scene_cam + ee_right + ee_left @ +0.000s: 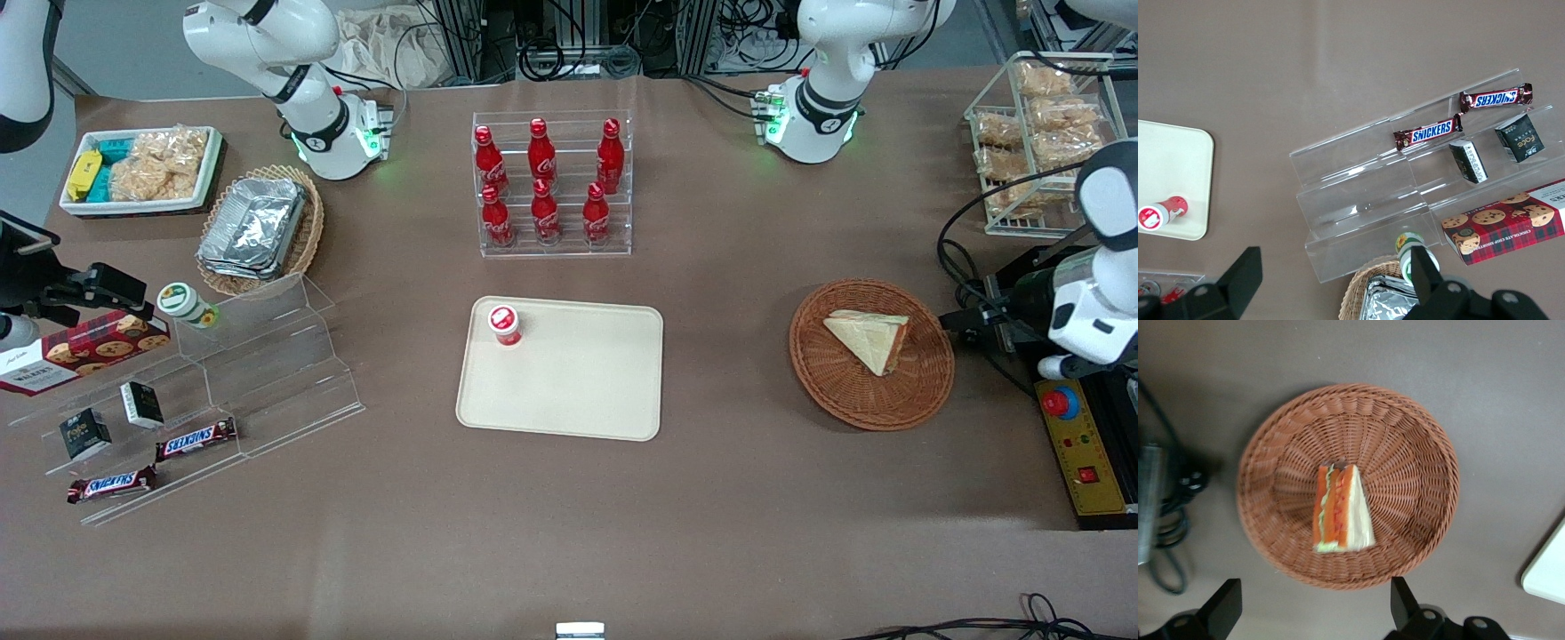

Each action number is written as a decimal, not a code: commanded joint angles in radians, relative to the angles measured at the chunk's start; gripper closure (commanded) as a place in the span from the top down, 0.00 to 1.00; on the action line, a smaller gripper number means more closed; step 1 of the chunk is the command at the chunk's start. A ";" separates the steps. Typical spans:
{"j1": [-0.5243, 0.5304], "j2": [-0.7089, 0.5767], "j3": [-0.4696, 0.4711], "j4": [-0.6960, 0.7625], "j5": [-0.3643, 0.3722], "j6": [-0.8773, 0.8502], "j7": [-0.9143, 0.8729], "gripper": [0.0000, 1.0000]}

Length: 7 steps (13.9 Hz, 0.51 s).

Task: Place sandwich from basket to tray
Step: 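Lower the left gripper over the wrapped sandwich in the wicker basket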

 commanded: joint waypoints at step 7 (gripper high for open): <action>-0.001 0.087 -0.012 -0.233 -0.095 0.342 -0.023 1.00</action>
